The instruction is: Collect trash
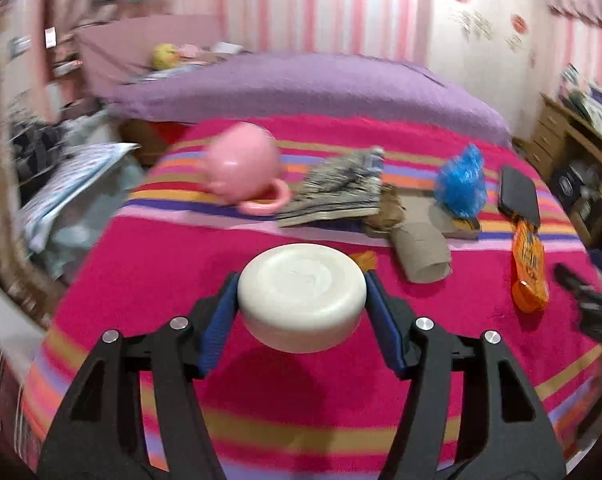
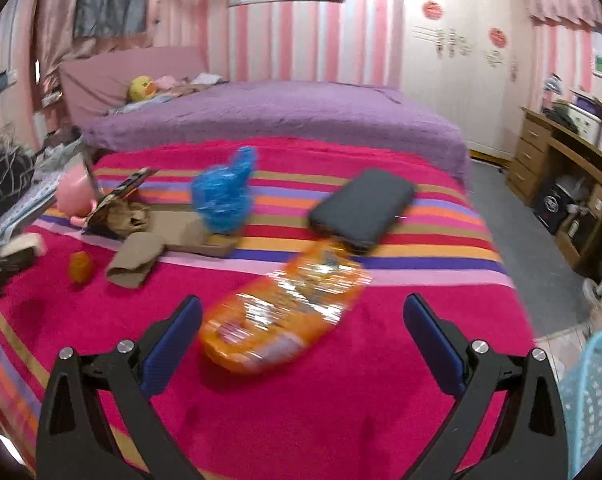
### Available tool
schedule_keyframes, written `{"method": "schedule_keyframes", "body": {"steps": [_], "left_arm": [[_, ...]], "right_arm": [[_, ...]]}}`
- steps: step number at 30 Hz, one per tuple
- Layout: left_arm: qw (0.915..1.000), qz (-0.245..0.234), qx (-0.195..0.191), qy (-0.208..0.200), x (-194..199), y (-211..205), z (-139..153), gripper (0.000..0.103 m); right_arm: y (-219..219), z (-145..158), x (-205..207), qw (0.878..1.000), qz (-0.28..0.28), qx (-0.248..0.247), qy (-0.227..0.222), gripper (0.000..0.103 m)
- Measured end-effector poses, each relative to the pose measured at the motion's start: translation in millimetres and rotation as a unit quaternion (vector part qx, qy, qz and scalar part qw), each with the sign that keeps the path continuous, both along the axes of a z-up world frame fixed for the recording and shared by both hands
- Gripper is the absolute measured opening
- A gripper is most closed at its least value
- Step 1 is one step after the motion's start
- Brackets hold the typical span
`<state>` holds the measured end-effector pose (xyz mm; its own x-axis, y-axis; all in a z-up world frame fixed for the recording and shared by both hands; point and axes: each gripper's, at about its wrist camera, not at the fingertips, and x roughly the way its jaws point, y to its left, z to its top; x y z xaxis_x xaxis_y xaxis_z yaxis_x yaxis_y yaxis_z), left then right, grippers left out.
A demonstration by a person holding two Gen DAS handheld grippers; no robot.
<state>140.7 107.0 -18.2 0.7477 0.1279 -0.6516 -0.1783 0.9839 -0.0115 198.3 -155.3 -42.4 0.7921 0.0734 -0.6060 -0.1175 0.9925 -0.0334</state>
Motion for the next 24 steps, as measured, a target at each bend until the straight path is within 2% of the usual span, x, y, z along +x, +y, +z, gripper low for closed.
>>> {"method": "schedule_keyframes", "body": {"steps": [1,2,3,5,7,9,12,13,16,18,20,21,22,24], "left_arm": [[1.0,0.003,0.001,-0.007,-9.4,-1.6,4.0,0.061],[0.9999,0.007,-0.001,-0.013,-14.3,-2.8,6.4,0.061],[0.9997,0.008,-0.006,-0.022,-23.8,-5.1,7.0,0.061],[0.9995,0.007,-0.008,-0.029,-25.5,-6.6,4.0,0.061],[0.9997,0.003,-0.001,-0.023,-19.2,-6.1,-1.7,0.061],[0.9998,-0.004,-0.014,-0.015,-18.6,-1.8,-5.5,0.061],[0.9994,-0.009,-0.029,-0.015,-21.1,3.1,-3.6,0.061],[0.9994,-0.012,-0.029,-0.017,-23.6,2.4,-3.6,0.061],[0.9996,-0.015,-0.015,-0.018,-26.2,-1.7,-4.3,0.061],[0.9995,-0.021,-0.017,-0.017,-27.0,-5.7,-5.2,0.061],[0.9995,-0.025,-0.013,-0.016,-26.6,-10.0,-6.0,0.061],[0.9995,-0.026,-0.008,-0.016,-24.8,-14.5,-6.8,0.061],[0.9995,-0.027,-0.006,-0.015,-24.2,-16.7,-7.3,0.061],[0.9993,-0.033,-0.008,-0.013,-21.7,-22.8,-8.4,0.061]], "right_arm": [[10.6,-7.8,9.7,1.0,0.0,-0.02,0.014,0.092],[14.7,-15.4,17.4,0.999,0.002,-0.03,0.033,0.065],[14.0,-29.2,28.1,0.997,0.015,-0.015,0.075,0.047],[1.3,-34.2,30.6,0.994,0.039,0.048,0.095,0.018],[-8.4,-19.4,17.1,0.997,0.034,0.031,0.064,0.014],[-17.0,-6.1,1.6,0.998,0.045,0.023,0.049,0.01],[-38.9,5.2,-18.0,0.998,0.05,0.001,0.031,0.01],[-48.2,5.0,-21.3,0.996,0.075,0.019,0.039,0.01],[-63.9,-5.8,-26.9,0.995,0.081,-0.022,0.054,0.011],[-74.5,-15.4,-28.4,0.993,0.092,-0.023,0.073,0.014],[-83.0,-23.1,-28.4,0.993,0.081,-0.033,0.084,0.045],[-85.3,-22.9,-28.4,0.994,0.075,-0.032,0.079,0.073],[-86.8,-21.4,-28.2,0.995,0.066,-0.029,0.069,0.079],[-86.2,-21.0,-22.7,0.996,0.059,-0.024,0.065,0.079]]}}
